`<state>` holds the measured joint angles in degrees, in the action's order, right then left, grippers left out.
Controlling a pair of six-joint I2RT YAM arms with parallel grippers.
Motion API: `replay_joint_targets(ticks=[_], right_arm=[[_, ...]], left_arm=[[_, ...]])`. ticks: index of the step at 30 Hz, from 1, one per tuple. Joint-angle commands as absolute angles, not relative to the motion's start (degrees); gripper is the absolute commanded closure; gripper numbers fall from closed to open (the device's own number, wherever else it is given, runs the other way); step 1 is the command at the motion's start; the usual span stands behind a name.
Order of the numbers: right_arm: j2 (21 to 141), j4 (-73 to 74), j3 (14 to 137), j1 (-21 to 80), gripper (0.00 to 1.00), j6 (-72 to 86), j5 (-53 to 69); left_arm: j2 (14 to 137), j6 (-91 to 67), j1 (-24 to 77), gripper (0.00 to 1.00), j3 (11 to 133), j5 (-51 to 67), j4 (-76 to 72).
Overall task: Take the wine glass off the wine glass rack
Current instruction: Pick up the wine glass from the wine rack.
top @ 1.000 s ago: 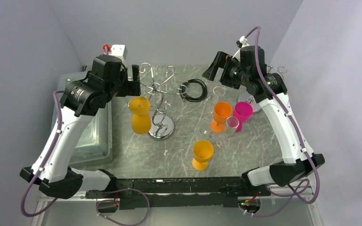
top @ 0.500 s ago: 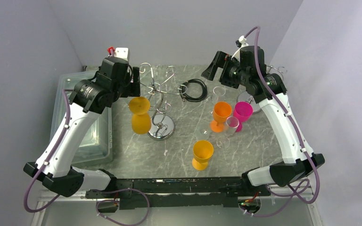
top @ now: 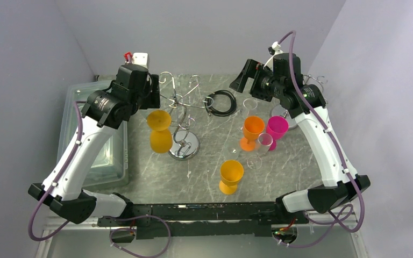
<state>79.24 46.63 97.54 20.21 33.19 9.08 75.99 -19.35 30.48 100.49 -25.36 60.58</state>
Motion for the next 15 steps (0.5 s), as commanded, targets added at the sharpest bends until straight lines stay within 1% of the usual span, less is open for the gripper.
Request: replay_joint_targets(ticks=[1,6,15], right_arm=[[77.38,43.95,97.57,20.39,0.01,32.61,9.14],[77.47,43.69,97.34,20.39,0.01,32.76,9.38],[77.4,43.09,96.87,20.39,0.01,33.05,9.57]], left_arm=[[75.77,-20.37,30.67,0.26,99.72,-26.66,58.28],[75.7,-20.57,30.64,0.28,99.4,-27.36,58.43],[74.88,-20.48,30.67,0.29,98.88,-28.39,57.93]])
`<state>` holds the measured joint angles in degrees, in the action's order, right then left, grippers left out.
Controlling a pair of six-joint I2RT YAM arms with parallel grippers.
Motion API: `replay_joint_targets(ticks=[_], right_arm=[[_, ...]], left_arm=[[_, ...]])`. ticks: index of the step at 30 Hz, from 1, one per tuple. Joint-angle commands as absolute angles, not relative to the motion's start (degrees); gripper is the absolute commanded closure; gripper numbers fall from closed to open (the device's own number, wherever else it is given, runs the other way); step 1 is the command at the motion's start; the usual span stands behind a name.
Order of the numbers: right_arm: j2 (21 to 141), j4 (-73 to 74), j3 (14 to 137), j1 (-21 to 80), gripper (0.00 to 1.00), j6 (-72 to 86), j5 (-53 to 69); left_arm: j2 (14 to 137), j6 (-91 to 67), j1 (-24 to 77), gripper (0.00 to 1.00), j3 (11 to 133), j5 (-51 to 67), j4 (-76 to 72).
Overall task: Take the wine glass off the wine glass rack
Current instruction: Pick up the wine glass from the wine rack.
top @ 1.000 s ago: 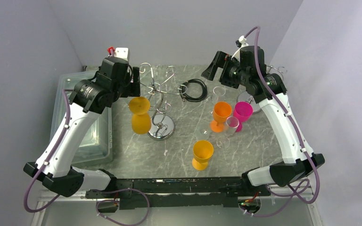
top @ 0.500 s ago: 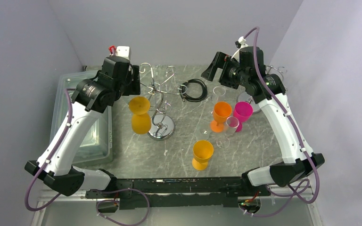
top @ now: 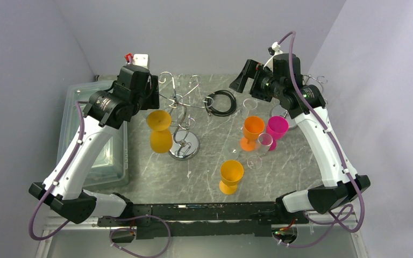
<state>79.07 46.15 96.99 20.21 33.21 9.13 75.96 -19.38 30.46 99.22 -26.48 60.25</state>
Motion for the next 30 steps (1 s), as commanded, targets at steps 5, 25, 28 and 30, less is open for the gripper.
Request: replay_joint_targets(ticks=[5,25,28,30], right_arm=[[77.52,43.07,96.78,20.39,0.01,33.05,9.67],[77.51,42.56,95.8,20.39,0.01,33.31,9.45],[77.6,42.63,95.8,20.39,0.01,33.31,9.33],[77.59,42.54,95.72,20.39,0.01,33.32,9.32]], left_arm=[[74.89,-20.52,30.67,0.41,98.75,-27.95,57.49],[75.01,-19.7,30.67,0.68,104.1,-29.51,58.94],[75.28,-19.36,30.63,0.69,104.39,-29.69,58.42],[75.61,-19.16,30.67,0.69,104.66,-30.07,58.13]])
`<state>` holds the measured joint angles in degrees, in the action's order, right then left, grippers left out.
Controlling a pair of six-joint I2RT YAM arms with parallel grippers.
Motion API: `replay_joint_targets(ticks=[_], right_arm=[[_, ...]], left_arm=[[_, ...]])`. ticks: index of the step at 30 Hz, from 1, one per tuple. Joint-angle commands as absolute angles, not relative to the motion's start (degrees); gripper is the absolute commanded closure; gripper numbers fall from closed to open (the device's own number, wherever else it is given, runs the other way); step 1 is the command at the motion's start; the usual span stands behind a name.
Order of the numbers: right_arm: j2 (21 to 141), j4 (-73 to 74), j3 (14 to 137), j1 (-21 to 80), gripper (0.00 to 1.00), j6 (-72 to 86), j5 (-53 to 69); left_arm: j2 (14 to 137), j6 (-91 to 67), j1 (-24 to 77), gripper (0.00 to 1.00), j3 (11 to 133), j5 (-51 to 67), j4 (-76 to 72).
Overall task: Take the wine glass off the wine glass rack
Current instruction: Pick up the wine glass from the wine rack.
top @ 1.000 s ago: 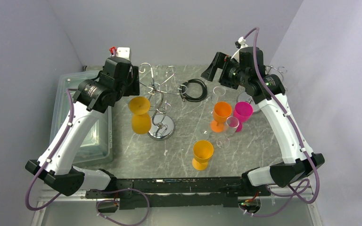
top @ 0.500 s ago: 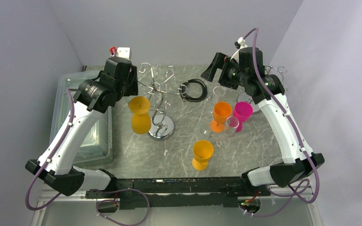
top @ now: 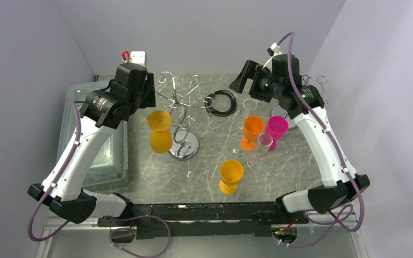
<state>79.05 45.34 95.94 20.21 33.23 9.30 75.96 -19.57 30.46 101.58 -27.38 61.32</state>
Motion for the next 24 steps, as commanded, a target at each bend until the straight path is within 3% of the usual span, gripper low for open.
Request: replay_joint_targets(ticks=[1,24], right_arm=[[77.61,42.54,95.71,20.39,0.01,33.31,9.32],[77.87,42.71,96.08,20.38,0.01,33.13,8.53]], left_arm=[[75.79,-18.9,30.65,0.7,104.8,-30.5,57.96],[79.94,-14.56,30.65,0.72,108.19,-31.54,53.78]])
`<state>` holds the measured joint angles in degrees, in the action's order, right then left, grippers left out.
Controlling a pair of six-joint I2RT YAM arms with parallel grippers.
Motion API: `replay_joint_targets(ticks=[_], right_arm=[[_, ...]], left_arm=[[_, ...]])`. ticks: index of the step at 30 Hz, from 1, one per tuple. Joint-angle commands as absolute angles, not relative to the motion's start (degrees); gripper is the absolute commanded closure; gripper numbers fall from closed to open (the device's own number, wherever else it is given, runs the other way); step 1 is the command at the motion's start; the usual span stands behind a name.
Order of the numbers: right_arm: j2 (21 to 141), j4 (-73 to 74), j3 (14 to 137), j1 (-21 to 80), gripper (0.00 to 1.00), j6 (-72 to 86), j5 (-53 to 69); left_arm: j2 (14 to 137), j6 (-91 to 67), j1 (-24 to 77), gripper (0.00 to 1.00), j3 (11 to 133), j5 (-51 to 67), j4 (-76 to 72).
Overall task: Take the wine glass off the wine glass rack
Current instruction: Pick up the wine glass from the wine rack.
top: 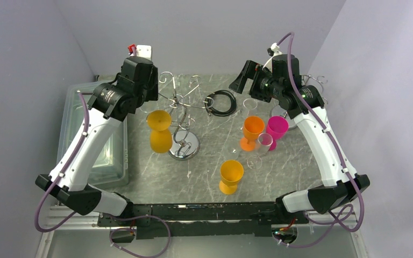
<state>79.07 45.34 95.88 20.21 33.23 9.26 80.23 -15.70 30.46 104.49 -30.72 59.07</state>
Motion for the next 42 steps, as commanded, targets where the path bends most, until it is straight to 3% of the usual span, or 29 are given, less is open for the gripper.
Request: replay_joint_targets(ticks=[1,42], right_arm=[[77.87,42.71,96.07,20.39,0.01,33.13,8.53],[76.04,41.77,93.99,21.44,0.02,34.97,8.0]], left_arm=[[80.04,-14.44,30.67,0.72,108.39,-31.24,53.79],[75.23,-11.89,30.67,0.72,109.49,-19.17,61.69]])
